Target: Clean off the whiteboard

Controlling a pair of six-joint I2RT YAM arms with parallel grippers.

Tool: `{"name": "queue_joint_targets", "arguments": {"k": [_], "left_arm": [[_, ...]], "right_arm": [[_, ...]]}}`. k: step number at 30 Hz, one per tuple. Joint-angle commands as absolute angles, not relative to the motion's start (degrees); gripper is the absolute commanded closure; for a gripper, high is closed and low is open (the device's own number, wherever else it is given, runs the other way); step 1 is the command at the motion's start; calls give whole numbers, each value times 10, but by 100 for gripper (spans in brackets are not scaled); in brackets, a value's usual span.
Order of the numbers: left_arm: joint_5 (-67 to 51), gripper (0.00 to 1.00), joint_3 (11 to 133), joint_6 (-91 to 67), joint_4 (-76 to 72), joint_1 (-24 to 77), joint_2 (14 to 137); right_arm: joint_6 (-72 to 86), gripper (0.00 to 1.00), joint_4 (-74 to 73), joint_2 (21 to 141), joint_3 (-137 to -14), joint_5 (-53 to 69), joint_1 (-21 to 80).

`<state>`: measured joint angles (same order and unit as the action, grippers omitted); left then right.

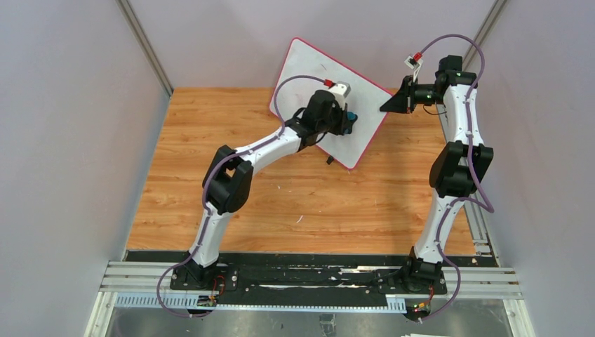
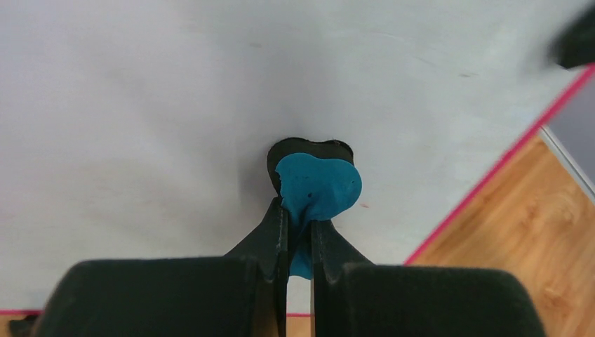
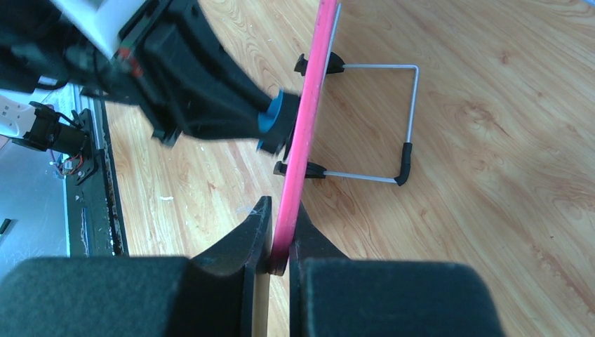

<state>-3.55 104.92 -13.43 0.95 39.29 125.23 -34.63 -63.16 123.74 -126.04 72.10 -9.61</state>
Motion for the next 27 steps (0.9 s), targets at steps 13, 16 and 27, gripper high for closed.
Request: {"name": "queue_joint_targets", "arguments": {"k": [13, 16, 27], "left_arm": [[-50, 100, 1023, -148, -29, 446, 1252], [-47, 100, 1008, -147, -34, 432, 1241], [-26, 100, 1002, -132, -26, 375, 1230]], "right_arm": [[-391, 99, -665, 1231, -1242, 714, -64], [-391, 99, -664, 1232, -1242, 716, -64], [-394, 99, -665, 1226, -1236, 711, -65]]}}
